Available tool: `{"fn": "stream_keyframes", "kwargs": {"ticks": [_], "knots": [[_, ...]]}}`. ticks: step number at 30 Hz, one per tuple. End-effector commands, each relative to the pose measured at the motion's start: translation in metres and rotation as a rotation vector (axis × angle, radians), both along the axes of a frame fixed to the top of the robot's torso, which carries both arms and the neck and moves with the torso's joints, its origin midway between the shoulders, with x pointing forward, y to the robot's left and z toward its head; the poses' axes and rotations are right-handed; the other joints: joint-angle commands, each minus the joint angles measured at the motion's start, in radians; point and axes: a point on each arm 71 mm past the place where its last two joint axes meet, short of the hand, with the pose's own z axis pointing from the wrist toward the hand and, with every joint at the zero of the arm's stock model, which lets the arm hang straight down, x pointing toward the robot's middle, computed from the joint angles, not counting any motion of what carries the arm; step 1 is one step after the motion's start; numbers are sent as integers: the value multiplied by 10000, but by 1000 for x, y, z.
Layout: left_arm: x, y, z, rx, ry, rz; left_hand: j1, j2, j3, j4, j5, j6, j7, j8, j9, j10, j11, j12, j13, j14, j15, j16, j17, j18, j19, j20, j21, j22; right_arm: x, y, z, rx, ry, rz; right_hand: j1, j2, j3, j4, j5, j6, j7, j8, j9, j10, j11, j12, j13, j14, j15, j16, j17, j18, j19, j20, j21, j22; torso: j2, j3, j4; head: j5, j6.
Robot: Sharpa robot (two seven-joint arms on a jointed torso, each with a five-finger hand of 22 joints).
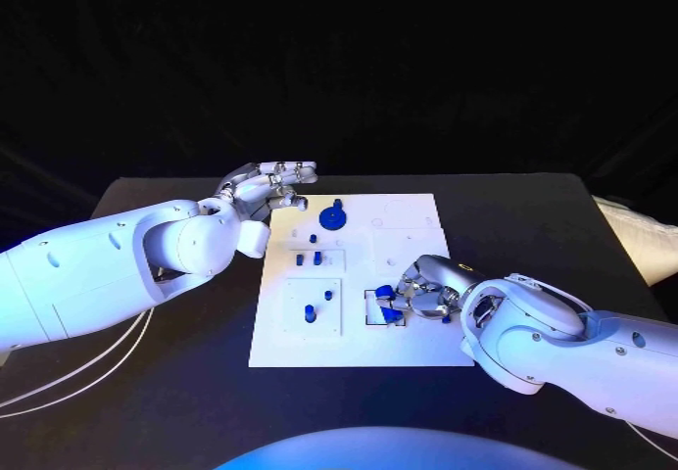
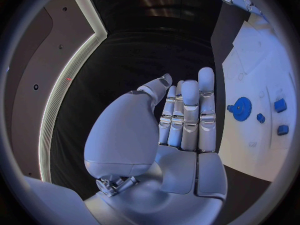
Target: Assemble the parts on the task board
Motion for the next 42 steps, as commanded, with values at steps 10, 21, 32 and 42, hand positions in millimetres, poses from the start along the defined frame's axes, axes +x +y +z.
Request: {"fn": "stream_keyframes", "kwargs": {"ticks": [10, 21, 32, 42], "knots": [[-1, -3, 1, -139, -31, -216, -16, 44, -69, 15, 36, -53, 2, 51, -12, -70, -6, 63, 11, -59, 20, -39, -11, 190, -32, 34, -25, -11, 4, 5, 0, -470, -474, 84, -1068, -176, -982, 6, -1762, 276, -232, 119, 394, 78, -157, -134, 144, 662, -108, -46, 597, -25, -76, -86, -81, -160, -2, 7, -15, 31, -8], [-1, -3, 1, -137, -26, -217, -16, 44, -69, 15, 36, -53, 2, 51, -12, -70, -6, 63, 11, -59, 20, -39, -11, 190, -32, 34, -25, -11, 4, 6, -1, -650, -494, 231, -1572, -454, -1347, 7, -2405, 214, -213, 104, 528, 21, -142, -331, 58, 644, -94, -104, 506, -1, -134, -75, -160, -283, -5, 11, -20, 32, -23], [-1, -3, 1, -137, -16, -230, -16, 44, -69, 15, 36, -53, 2, 51, -12, -70, -6, 63, 11, -59, 20, -39, -11, 190, -32, 34, -25, -11, 1, 10, -1, -622, -401, 582, -60, -419, -1064, -493, -1769, 183, -229, 110, 785, 82, -158, -335, 197, 658, -107, -93, 550, -3, -118, -81, -175, -265, -6, 11, -20, 14, -29], [-1, -3, 1, -129, 6, -238, -16, 44, -69, 15, 36, -53, 2, 51, -12, -70, -6, 63, 11, -59, 20, -39, -11, 190, -32, 34, -25, -11, -1, 13, -1, -544, -369, 877, 823, -465, -925, -1024, -1917, 184, -216, 115, 894, 111, -154, -303, 288, 669, -103, -65, 613, -13, -101, -82, -164, -223, -7, 5, -13, 31, -49]]}}
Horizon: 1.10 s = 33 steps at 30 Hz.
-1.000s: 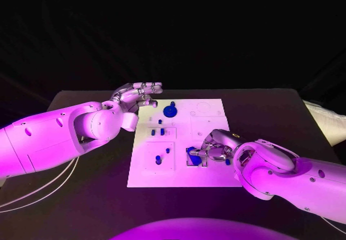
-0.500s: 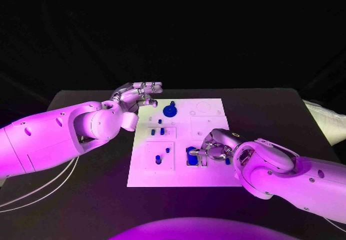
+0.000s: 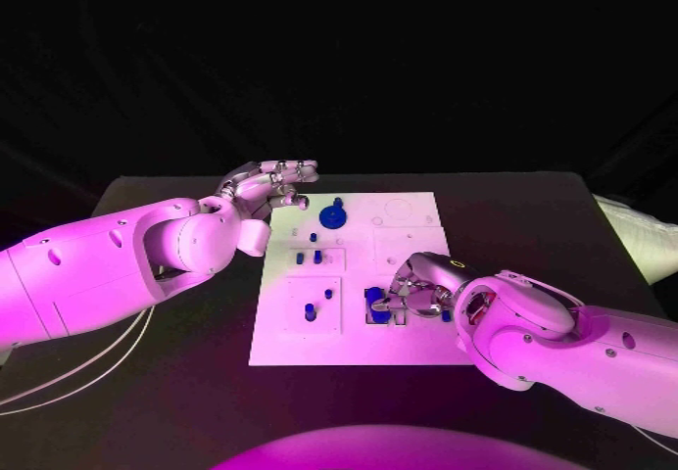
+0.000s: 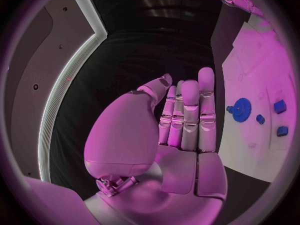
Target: Assemble the parts on the task board
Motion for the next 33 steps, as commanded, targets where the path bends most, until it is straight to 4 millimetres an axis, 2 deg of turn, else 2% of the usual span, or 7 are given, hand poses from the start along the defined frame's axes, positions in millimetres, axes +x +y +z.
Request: {"fn": "stream_keyframes", "kwargs": {"ticks": [1, 6, 15, 18, 21, 26, 33], "knots": [[-1, -2, 1, -122, -21, -190, -16, 44, -70, 15, 36, -53, 2, 50, -11, -71, -5, 63, 15, -60, 19, -39, -14, 190, -31, 34, -25, -13, -3, 3, -2, -83, 57, 365, 95, 51, -6, -27, -58, -42, 23, -37, 23, 62, -29, 57, 19, 740, -2, -1, 623, -14, -27, -12, -34, 22, -1, -3, 6, 15, -10], [-1, -2, 1, -118, -12, -190, -16, 44, -70, 15, 36, -53, 2, 50, -11, -71, -5, 63, 15, -60, 19, -39, -14, 190, -31, 34, -25, -13, -2, 3, -1, 109, -43, 336, 17, 139, -28, 44, -68, -21, 17, -32, 47, 94, -31, 106, 70, 749, -1, 22, 666, -25, 0, -10, -6, 77, -3, -2, 0, 21, -7], [-1, -2, 1, -116, 0, -202, -18, 48, -89, 17, 37, -60, 3, 54, -12, -85, -4, 74, 15, -67, 20, -39, -27, 191, -29, 36, -42, -30, -2, 4, 3, 865, -365, 312, -643, 409, -347, 709, -176, 57, -40, -9, 176, 212, -72, 269, 263, 779, -32, 107, 819, -62, 97, -33, 105, 283, -1, 4, -2, 16, 17], [0, -3, 1, -119, 7, -216, -18, 48, -89, 17, 37, -60, 3, 54, -12, -85, -4, 74, 15, -67, 20, -39, -27, 191, -29, 36, -42, -30, -4, 3, 4, 985, -384, 390, -677, 422, -369, 755, -180, 63, -43, -7, 185, 222, -76, 286, 282, 785, -35, 123, 849, -68, 110, -36, 121, 313, 5, 4, -2, 7, 24], [0, -3, 1, -125, 10, -233, -18, 48, -89, 17, 37, -60, 3, 54, -12, -85, -4, 74, 15, -67, 20, -39, -27, 191, -29, 36, -42, -30, -5, 2, 5, 1005, -364, 491, -653, 419, -373, 754, -165, 84, -53, 5, 197, 264, -83, 392, 368, 791, -39, 142, 886, -75, 127, -38, 140, 350, 6, 4, -8, -31, 43], [0, -3, 0, -126, 16, -241, -23, 52, -94, 21, 37, -65, 6, 54, -12, -91, -2, 76, 14, -78, 21, -53, -57, 191, -28, 37, -46, -34, -7, -1, 5, 910, -250, 678, -483, 396, -375, 696, -144, 143, -84, 40, 244, 321, -110, 502, 472, 804, -59, 182, 961, -90, 159, -55, 182, 427, 4, 8, -17, -15, 34], [0, -2, 0, -122, 23, -240, -23, 52, -94, 21, 37, -65, 6, 54, -12, -91, -2, 76, 14, -78, 21, -53, -57, 191, -28, 37, -46, -34, -9, -4, 3, 603, 21, 912, 270, 372, -220, 239, -122, 150, -102, 50, 326, 350, -134, 536, 552, 809, -85, 213, 1019, -103, 179, -84, 218, 498, 0, 1, 7, -9, 3]]}}
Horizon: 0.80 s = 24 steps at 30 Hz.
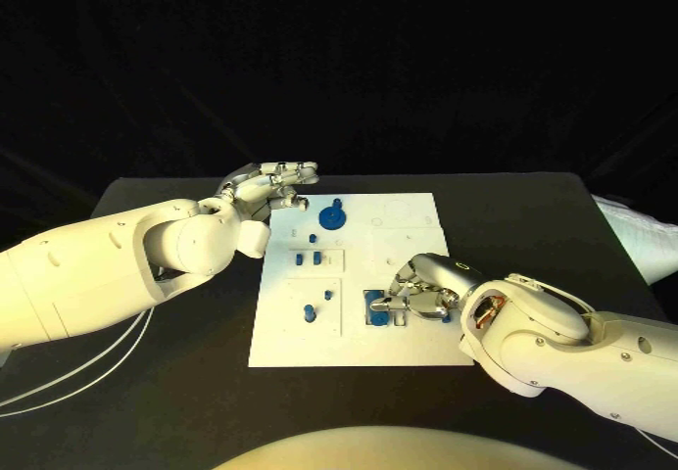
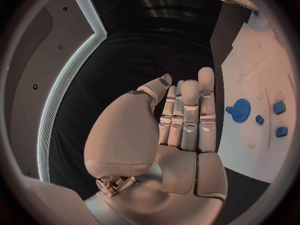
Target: Assemble the parts on the task board
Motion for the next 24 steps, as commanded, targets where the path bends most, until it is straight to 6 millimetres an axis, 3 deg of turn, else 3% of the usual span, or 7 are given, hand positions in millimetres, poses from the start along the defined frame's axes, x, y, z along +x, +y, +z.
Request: {"fn": "stream_keyframes", "kwargs": {"ticks": [1, 7, 24], "knots": [[0, -2, 1, -128, -29, -192, -23, 52, -55, -18, 37, -65, 6, 54, -12, -91, -2, 37, 16, -78, 21, -53, -9, 191, -29, 37, -46, -11, -3, 2, -2, -195, 198, 479, 495, 43, 96, -244, 0, 67, -27, 50, 28, 230, -194, 164, 92, 769, -55, 71, 1023, -106, 73, 21, 59, 36, -3, -5, 17, 5, -21], [0, -2, 1, -125, -28, -187, -23, 52, -55, -18, 37, -65, 6, 54, -12, -91, -2, 37, 16, -78, 21, -53, -9, 191, -29, 37, -46, -11, -2, 0, -3, -358, 214, 457, 1063, 153, 339, -660, -395, 63, -51, 36, 78, 239, -217, 165, 140, 771, -74, 89, 1061, -117, 88, 1, 86, 94, 2, -8, 5, 27, -30], [-1, -2, 1, -124, -20, -195, -22, 52, -63, -19, 38, -76, 8, 51, -14, -105, 1, 38, 14, -97, 23, -75, -51, 191, -29, 39, -54, -19, 7, 3, -10, -804, 171, 91, 1276, 428, 607, -851, -681, 74, -78, 11, 117, 269, -240, 180, 197, 773, -91, 99, 1085, -124, 100, -14, 107, 139, 1, -9, 17, 27, -61]]}}
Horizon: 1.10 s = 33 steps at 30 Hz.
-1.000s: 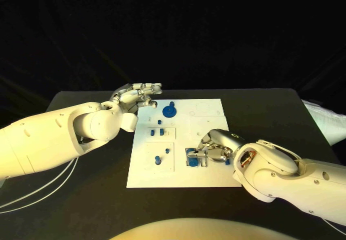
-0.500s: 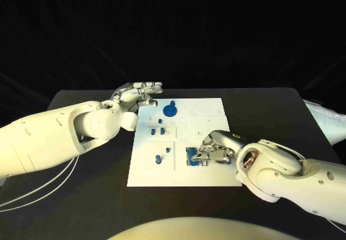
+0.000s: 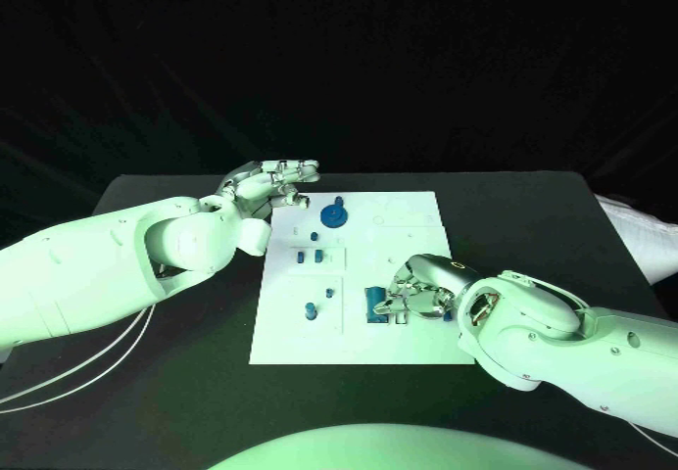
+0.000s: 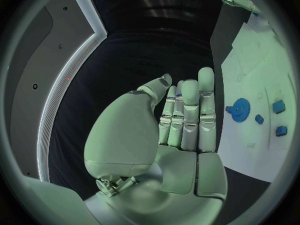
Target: Assemble the parts on the task board
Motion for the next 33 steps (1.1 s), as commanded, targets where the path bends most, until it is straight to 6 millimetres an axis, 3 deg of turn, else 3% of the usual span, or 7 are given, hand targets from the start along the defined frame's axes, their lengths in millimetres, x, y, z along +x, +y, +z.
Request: {"fn": "stream_keyframes", "kwargs": {"ticks": [1, 12, 20, 27, 33], "knots": [[-1, -2, 1, -126, -37, -180, -22, 52, -63, -19, 38, -76, 8, 51, -14, -68, -35, 38, 15, -57, -15, -35, -8, 191, -29, 39, -54, -9, 1, 0, -3, -393, -13, -69, 427, 383, 52, -39, -85, 43, -47, 10, 17, 269, -245, 179, 34, 781, -81, 63, 1091, -124, 65, 19, 30, 5, 1, 2, 1, -13, -12], [-1, -2, 1, -108, 10, -194, -22, 52, -63, -19, 38, -76, 8, 51, -14, -68, -35, 38, 15, -57, -15, -35, -8, 191, -29, 39, -54, -9, 1, 1, -5, -647, 191, 190, 450, 231, 51, -156, -172, 25, -28, -13, 33, 255, -235, 134, 27, 773, -77, 45, 1062, -118, 43, 20, 10, -28, 0, 10, -23, 20, -43], [-1, 0, 1, -89, 36, -179, -16, 62, -68, -19, 40, -81, 8, 53, -14, -78, -34, 43, 15, -78, -13, -56, -50, 191, -30, 40, -65, -19, -1, 2, -3, -337, 97, 345, 281, 90, -25, -129, -161, 20, 4, -28, 45, 232, -206, 74, 5, 765, -53, 25, 1029, -114, 23, 36, -8, -53, -1, 11, -1, 16, -36], [-1, 0, 0, -88, 47, -190, -12, 65, -67, -21, 41, -82, 7, 53, -14, -82, -34, 44, 15, -85, -13, -64, -64, 191, -31, 41, -68, -21, -4, 3, 3, 452, -276, 439, 163, 78, -46, -78, -120, 36, 7, -28, 55, 247, -199, 99, 32, 771, -46, 40, 1060, -118, 35, 43, 5, -25, -5, 7, -22, 27, -17], [-1, 0, 0, -88, 55, -200, -9, 68, -67, -22, 42, -83, 7, 53, -14, -85, -34, 44, 14, -91, -13, -71, -76, 191, -32, 41, -71, -23, -6, 2, 0, 136, 50, 712, 188, 70, -22, -111, -79, 38, -9, -32, 61, 242, -209, 69, 18, 770, -49, 36, 1053, -114, 27, 46, -2, -39, 0, 12, -17, 23, -25]]}}
